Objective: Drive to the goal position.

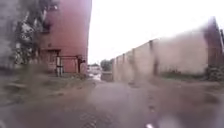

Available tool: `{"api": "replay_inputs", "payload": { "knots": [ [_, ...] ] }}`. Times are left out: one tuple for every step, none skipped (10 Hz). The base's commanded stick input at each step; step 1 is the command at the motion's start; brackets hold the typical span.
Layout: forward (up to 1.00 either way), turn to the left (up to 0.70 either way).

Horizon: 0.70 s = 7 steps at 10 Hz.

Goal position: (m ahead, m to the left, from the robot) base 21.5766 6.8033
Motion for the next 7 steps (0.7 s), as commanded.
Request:
{"api": "replay_inputs", "payload": {
  "knots": [
    [0.50,0.02],
    [0.50,0.02],
    [0.50,0.02],
    [0.50,0.02],
    [0.50,0.02],
    [0.50,0.02],
    [0.50,0.02]
  ]
}}
